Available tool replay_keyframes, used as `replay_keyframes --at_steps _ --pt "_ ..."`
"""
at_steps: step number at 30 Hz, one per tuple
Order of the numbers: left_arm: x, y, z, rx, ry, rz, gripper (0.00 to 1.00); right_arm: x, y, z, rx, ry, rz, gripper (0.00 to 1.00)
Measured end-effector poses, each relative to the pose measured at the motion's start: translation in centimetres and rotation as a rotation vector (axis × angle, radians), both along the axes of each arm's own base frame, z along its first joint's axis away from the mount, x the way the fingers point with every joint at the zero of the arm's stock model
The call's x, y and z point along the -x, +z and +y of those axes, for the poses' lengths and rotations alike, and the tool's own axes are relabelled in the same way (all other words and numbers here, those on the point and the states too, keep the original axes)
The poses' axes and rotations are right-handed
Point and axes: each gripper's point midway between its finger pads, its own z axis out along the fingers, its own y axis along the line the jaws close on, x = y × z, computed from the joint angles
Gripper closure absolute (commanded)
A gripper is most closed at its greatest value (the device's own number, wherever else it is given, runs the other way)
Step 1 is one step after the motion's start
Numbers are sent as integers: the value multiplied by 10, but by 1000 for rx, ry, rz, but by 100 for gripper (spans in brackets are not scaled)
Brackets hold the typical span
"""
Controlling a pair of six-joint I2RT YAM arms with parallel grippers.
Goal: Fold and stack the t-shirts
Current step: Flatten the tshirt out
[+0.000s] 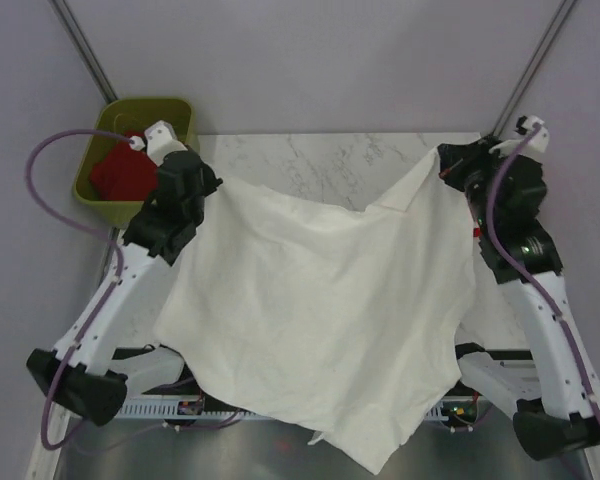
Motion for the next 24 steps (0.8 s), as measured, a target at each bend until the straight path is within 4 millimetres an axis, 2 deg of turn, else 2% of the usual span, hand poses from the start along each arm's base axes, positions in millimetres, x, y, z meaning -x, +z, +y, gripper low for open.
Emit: replay_keyframes --at_steps 2,4,6,7,10,11,12,13,14,15,16,17,19,20,24 --pt "-31 -61 0 -32 44 124 98 -44 -65 8 9 -11 126 100" --pt "-56 -105 8 -40 96 210 98 -79 -123 15 13 -19 236 100" --pt "-85 -146 20 -30 161 276 98 -109 -158 21 9 -26 289 100" --pt "-96 -159 25 -24 183 293 98 -127 -173 25 2 -28 299 100" --pt "-141 -206 46 -11 257 360 98 -177 -207 34 -9 -41 319 100" --pt "-156 -213 49 -2 265 362 92 -207 -223 38 -7 -54 333 97" --pt "-175 -224 53 7 275 369 82 -216 -225 39 -8 -57 328 83" --pt "-192 -232 58 13 280 375 70 -238 -233 41 -8 -67 331 61" --pt "-213 -237 60 28 275 362 50 -262 -235 45 -12 -74 312 26" --pt "-238 -239 60 52 251 337 27 -281 -234 47 -7 -76 290 21" --pt "-260 -242 64 69 235 318 9 -304 -235 49 2 -79 276 20" --pt "-281 -239 62 91 202 286 1 -327 -229 52 1 -80 240 19" --pt "-307 -222 48 116 144 223 0 -353 -224 54 6 -82 206 19" --pt "-314 -213 44 118 124 201 0 -361 -223 54 8 -82 194 19" --pt "-319 -191 50 108 84 167 0 -361 -229 51 20 -70 213 25"
